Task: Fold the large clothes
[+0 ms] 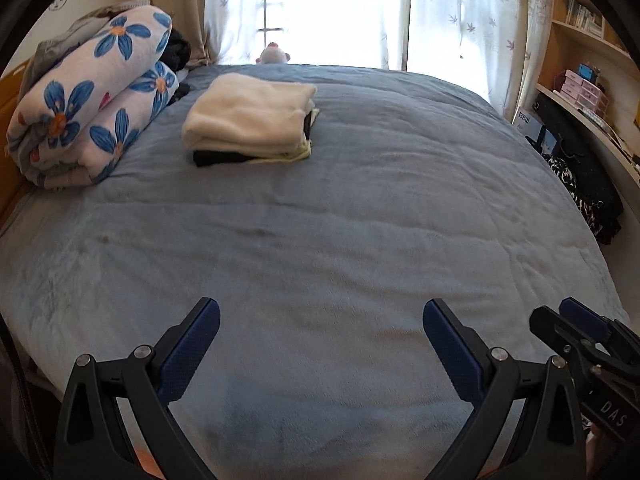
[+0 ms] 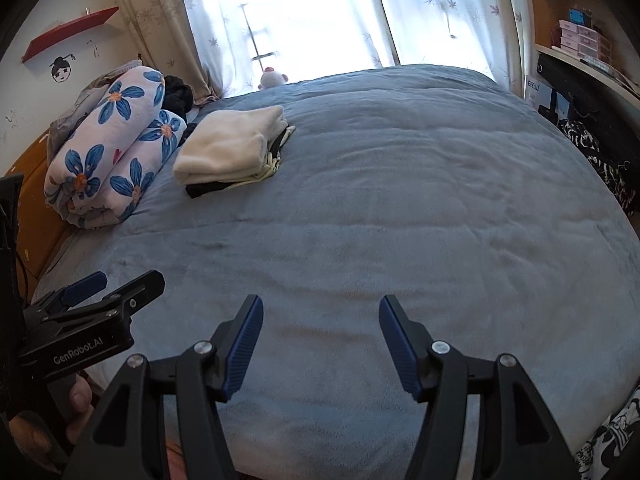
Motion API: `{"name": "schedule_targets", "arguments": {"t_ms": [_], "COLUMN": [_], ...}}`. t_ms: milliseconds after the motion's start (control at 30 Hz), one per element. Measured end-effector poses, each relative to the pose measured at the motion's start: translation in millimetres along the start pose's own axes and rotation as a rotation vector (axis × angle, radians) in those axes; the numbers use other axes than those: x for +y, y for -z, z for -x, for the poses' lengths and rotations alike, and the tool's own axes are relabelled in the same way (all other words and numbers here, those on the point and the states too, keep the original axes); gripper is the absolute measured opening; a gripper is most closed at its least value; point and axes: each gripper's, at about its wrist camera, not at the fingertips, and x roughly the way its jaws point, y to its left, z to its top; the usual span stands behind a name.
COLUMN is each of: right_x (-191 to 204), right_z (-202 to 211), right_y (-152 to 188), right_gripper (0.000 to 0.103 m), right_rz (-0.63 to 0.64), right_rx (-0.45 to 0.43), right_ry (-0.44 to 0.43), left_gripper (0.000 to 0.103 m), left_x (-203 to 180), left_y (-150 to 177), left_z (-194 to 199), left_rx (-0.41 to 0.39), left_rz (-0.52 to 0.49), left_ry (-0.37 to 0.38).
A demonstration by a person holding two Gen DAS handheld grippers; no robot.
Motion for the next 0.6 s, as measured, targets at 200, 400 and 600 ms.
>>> {"name": "schedule_targets", "arguments": {"t_ms": [200,400,600], "right_x": [6.9,7.9,8.5], "right_z": [-1.9,0.2,4.5], "right_y": [7.6,10.2,11.3], "right_gripper": [0.061,0.061,0.061], "right_rz": [0.016,0.014,0.016], "right_rx": [0.022,0.019,0.004], "right_ry": [-0.029,-0.030,-0.014], "left_gripper": [0.101,0.101,0.101], "left_x": [-8.7,-12.2,-10.5], "left_y": [14.4,18.6,17.7], "left_z": [1.9,4.3,2.2], "left_rx": [0.008,0.012,0.025], "left_rz": [-0.036,-0.043,-0.038], "left_ry": [-0.016,-0.013,0.002]}}
